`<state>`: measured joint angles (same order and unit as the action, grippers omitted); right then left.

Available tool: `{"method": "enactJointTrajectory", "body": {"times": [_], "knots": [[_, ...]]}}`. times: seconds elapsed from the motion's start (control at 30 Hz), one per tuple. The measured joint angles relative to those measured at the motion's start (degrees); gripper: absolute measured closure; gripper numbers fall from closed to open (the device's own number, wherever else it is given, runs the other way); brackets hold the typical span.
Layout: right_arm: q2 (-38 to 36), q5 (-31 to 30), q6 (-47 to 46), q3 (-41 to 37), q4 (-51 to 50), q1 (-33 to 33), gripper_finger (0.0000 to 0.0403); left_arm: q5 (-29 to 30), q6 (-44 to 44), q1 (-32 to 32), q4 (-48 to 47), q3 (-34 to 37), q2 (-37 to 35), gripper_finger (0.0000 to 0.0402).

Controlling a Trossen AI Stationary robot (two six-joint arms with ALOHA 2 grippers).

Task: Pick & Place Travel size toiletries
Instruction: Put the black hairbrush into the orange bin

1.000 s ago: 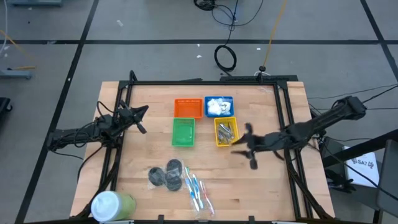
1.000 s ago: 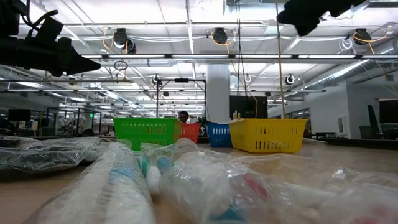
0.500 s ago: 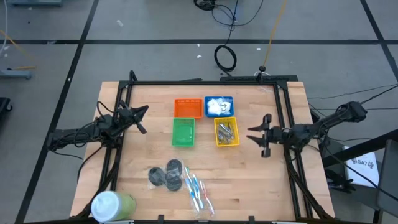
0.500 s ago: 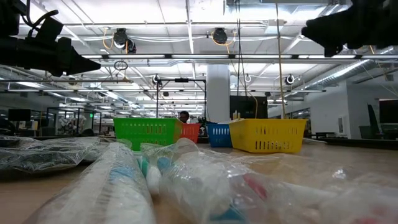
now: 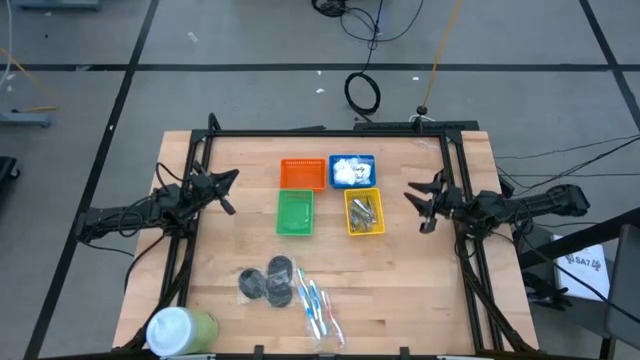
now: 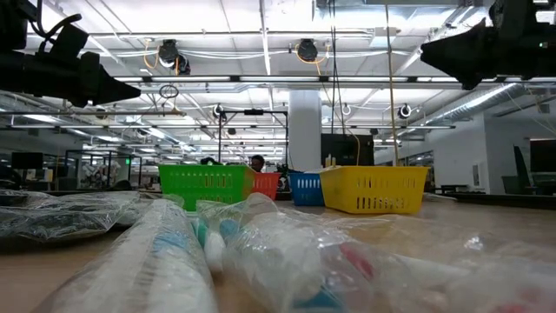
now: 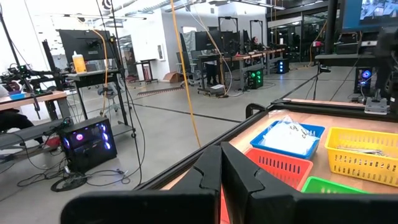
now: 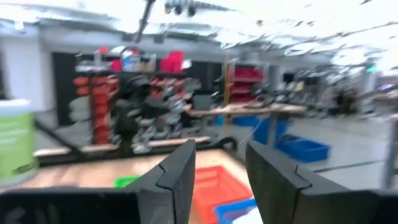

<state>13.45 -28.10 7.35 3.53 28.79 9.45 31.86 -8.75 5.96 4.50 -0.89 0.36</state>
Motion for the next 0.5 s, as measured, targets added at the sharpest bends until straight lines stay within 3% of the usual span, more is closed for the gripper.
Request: {"method": "enactJointTrajectory", "body": {"times": [0.13, 0.27, 0.5], "knots": [[-1.6, 8.9, -5.9, 0.0, -8.7, -4.0, 0.0273, 0.0, 0.0, 0.0, 0.0, 0.0, 0.0, 0.0401], [-1.9, 13.8, -10.3, -0.1, -14.7, -8.9, 0.0273, 0.0, 0.0, 0.0, 0.0, 0.0, 0.0, 0.0401], [-1.9, 29.9, -11.7, -0.1, -15.8, -15.5, 0.0273, 0.0, 0.0, 0.0, 0.0, 0.0, 0.0, 0.0401]]}}
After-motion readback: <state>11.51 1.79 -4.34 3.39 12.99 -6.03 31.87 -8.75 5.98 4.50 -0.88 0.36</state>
